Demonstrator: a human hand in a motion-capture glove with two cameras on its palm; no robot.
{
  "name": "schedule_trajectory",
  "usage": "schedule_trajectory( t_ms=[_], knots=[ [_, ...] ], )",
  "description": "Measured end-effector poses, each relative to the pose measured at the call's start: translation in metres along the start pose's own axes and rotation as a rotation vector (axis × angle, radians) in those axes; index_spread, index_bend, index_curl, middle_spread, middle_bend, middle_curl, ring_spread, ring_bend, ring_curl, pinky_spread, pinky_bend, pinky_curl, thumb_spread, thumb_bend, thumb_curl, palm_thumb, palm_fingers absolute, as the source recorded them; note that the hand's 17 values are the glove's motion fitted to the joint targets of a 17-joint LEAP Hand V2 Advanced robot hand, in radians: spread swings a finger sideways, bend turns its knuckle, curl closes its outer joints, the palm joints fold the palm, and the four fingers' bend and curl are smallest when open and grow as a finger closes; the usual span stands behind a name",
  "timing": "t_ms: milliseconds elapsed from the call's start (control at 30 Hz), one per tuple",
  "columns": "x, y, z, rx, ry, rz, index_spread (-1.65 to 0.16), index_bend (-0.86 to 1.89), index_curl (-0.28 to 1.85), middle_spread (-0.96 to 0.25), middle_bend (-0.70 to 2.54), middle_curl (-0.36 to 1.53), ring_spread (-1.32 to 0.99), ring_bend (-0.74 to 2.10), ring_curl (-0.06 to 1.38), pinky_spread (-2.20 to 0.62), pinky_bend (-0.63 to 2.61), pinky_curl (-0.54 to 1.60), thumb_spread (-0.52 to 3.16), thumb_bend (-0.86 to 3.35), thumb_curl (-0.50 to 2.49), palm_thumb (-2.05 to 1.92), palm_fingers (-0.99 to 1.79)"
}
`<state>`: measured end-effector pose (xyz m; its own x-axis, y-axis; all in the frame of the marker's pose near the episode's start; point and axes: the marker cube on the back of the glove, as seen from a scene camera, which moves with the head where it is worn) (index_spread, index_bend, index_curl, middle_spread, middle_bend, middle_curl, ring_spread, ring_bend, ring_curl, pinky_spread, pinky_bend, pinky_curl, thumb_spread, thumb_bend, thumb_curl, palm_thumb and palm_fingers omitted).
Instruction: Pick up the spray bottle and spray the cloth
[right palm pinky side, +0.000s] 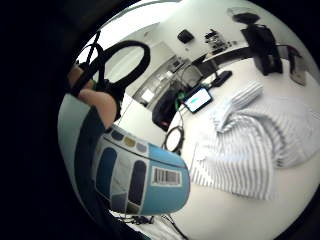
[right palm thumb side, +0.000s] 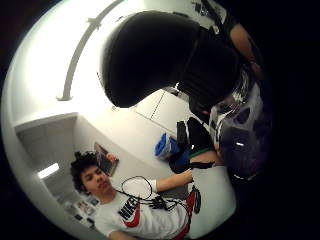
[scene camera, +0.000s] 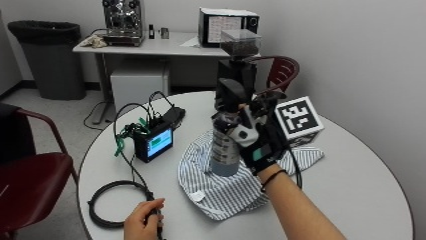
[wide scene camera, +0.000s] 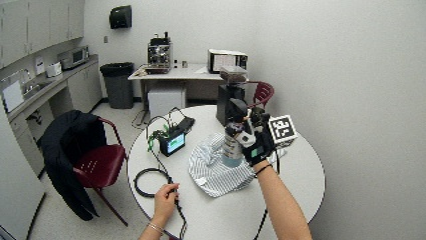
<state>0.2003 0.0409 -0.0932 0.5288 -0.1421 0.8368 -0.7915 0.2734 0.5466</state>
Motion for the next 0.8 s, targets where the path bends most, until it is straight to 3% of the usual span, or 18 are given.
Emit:
schedule_trajectory(
  t_ms=[400,800],
  knots=[
    [0.056,0.011,0.102,-0.195,0.019,0.042,-0.22,0.09,0.25,-0.04,0.39,0.45,-0.09,0.60,0.41,-0.03,0.33,0.37,0.94,-0.02,0.53,0.84,1.02],
    [0.089,0.024,0.103,-0.238,0.049,0.058,-0.22,0.10,0.25,-0.04,0.34,0.44,-0.09,0.55,0.40,-0.05,0.32,0.38,0.95,-0.03,0.51,0.85,1.05]
  ],
)
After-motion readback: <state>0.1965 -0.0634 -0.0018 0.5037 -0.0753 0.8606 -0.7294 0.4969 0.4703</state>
